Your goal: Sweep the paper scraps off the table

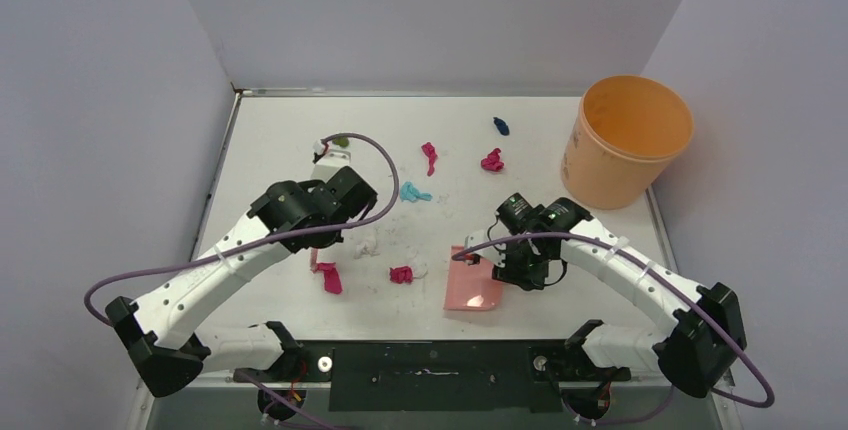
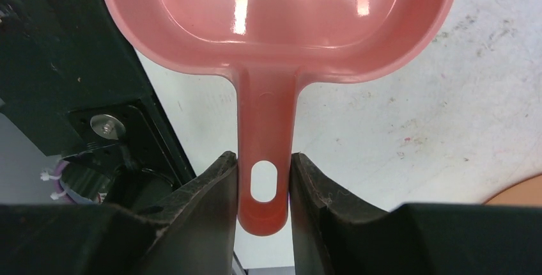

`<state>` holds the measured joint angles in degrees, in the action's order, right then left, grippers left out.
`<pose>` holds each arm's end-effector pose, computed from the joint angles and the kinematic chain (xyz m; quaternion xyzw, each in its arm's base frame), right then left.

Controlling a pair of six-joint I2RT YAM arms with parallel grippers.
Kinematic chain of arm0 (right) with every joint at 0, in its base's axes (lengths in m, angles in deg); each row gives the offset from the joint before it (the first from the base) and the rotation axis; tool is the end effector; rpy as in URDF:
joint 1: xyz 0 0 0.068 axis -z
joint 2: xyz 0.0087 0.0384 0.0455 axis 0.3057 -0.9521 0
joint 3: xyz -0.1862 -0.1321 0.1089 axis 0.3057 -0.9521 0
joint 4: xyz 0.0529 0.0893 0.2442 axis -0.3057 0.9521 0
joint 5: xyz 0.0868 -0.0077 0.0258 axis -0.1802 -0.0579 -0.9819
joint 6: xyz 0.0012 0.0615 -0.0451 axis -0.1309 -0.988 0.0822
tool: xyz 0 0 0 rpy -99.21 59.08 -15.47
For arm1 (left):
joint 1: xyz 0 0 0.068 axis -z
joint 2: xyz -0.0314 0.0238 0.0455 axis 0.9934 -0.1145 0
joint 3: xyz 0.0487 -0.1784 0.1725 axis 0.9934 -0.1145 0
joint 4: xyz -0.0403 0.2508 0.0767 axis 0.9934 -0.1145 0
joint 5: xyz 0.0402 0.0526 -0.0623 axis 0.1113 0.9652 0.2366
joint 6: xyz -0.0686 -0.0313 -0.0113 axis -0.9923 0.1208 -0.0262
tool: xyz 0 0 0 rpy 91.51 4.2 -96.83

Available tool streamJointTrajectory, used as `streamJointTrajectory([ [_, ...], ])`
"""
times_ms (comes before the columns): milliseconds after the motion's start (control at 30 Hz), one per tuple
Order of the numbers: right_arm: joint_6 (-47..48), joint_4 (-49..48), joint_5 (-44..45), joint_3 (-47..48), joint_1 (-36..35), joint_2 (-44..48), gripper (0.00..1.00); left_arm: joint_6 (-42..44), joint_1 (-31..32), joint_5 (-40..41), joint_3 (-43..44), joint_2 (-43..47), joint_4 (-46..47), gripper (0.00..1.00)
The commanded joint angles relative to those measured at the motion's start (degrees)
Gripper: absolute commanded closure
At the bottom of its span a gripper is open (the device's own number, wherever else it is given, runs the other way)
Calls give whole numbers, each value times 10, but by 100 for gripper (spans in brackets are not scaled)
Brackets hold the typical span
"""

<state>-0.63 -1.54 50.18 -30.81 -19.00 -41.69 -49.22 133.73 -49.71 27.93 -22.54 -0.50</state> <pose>0.1551 0.1357 0.2037 -0.6205 0.7715 0.1202 0.0736 0.1610 -0.1308 0.3201 0.0325 0.9320 0.1237 0.3392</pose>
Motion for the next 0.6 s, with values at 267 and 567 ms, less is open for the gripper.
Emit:
streamJointTrajectory([
  [267,-39,-89,75,-21,-58,-59,92,211,-81,-90,53,-100,196,100],
  [567,-31,-161,37,-62,-45,-71,79,240,-115,-155,57,-146,232,100],
])
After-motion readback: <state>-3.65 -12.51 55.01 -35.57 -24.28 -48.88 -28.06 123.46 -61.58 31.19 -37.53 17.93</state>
